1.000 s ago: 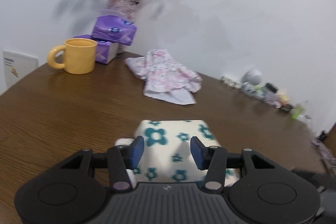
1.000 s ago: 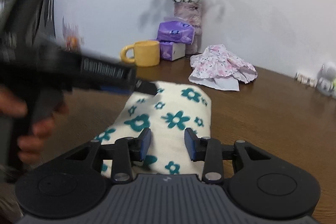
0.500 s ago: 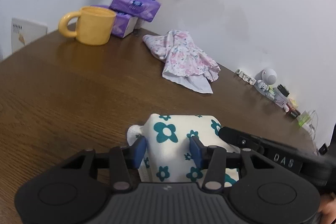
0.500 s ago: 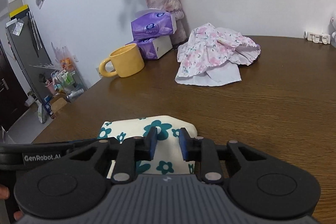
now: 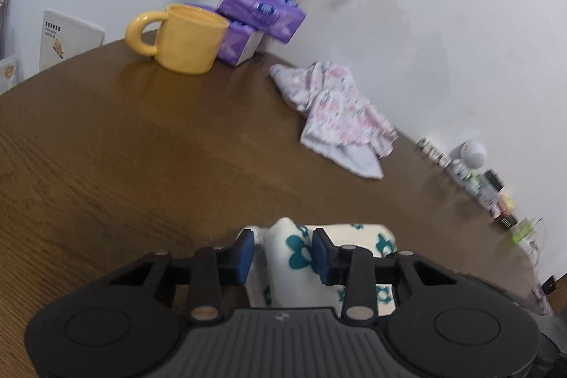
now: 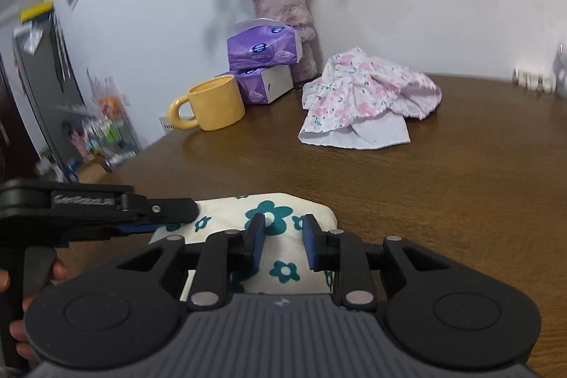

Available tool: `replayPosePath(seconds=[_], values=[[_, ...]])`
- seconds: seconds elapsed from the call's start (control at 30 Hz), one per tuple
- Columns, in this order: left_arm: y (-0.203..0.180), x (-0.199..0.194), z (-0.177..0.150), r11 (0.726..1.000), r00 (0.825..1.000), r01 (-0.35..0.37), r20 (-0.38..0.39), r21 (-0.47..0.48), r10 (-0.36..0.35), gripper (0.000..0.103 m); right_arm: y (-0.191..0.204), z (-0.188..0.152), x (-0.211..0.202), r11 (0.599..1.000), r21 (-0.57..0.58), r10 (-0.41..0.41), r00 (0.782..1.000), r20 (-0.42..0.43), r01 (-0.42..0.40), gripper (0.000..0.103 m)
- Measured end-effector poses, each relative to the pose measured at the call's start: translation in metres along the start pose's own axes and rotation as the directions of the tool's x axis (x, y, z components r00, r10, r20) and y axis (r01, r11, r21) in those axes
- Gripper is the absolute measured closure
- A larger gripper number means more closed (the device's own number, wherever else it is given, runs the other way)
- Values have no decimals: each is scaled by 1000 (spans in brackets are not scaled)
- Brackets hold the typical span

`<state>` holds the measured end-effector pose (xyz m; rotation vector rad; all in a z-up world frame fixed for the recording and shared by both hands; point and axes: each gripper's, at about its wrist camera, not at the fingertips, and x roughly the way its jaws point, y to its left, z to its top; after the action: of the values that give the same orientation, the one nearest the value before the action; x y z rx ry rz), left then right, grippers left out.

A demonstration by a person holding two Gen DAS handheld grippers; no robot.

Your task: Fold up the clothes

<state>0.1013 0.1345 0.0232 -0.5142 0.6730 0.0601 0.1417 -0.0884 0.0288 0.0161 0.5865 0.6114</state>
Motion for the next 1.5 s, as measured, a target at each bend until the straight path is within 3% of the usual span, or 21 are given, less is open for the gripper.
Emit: replayPosePath(seconds=[0.07, 0.13, 0.27, 0.37, 0.53, 0.67, 0.77, 0.87, 1.0, 1.07, 1.13, 1.2, 1.3, 1.43, 1.5], values=[[2, -3, 0, 1000, 1000, 9, 5, -20, -9, 67, 6, -3, 0, 999, -38, -20, 1000, 11, 20, 79], [3, -14, 1, 999, 999, 24, 28, -25, -23, 67, 0, -3, -6, 1000, -5, 1, 1000, 26, -1, 79], [-7, -50, -12, 997, 995, -7, 95, 81, -1, 52, -24, -1, -28, 991, 115, 58, 997, 55, -64, 79], [-18, -77, -31, 981, 993, 2, 113, 192, -24, 42, -40, -6, -55, 981, 170, 82, 993, 88, -96, 75], [-46, -102, -70, 904, 993, -1, 107, 427, -50, 38, -43, -34, -91, 981, 125, 139, 988, 71, -147, 63], [-70, -106, -97, 820, 992, -43, 120, 571, -31, 37, -33, -53, -105, 986, 43, 160, 987, 28, -161, 55], [-76, -99, -104, 799, 992, -79, 123, 596, 7, 39, -20, -61, -107, 987, -36, 156, 988, 3, -156, 53], [-79, -95, -109, 782, 992, -98, 122, 615, 28, 48, -6, -64, -103, 984, -106, 140, 990, -15, -141, 51], [-80, -92, -115, 754, 989, -131, 139, 644, 53, 75, 9, -65, -93, 979, -175, 105, 994, -20, -107, 50], [-77, -91, -115, 752, 985, -153, 159, 641, 66, 84, 13, -63, -90, 979, -189, 73, 997, -15, -74, 53], [-73, -91, -114, 770, 986, -148, 154, 620, 65, 90, 13, -62, -87, 983, -175, 52, 998, -17, -54, 66], [-68, -91, -115, 783, 986, -146, 152, 605, 67, 92, 8, -62, -86, 991, -128, 46, 999, -25, -49, 81], [-65, -92, -120, 787, 984, -152, 162, 598, 67, 93, 1, -62, -83, 997, -63, 36, 999, -36, -39, 87], [-62, -92, -122, 794, 984, -160, 161, 587, 79, 93, 2, -64, -76, 998, -49, 23, 999, -45, -25, 86], [-63, -95, -123, 791, 981, -171, 172, 588, 84, 88, 3, -65, -81, 998, -60, 23, 999, -37, -25, 73]])
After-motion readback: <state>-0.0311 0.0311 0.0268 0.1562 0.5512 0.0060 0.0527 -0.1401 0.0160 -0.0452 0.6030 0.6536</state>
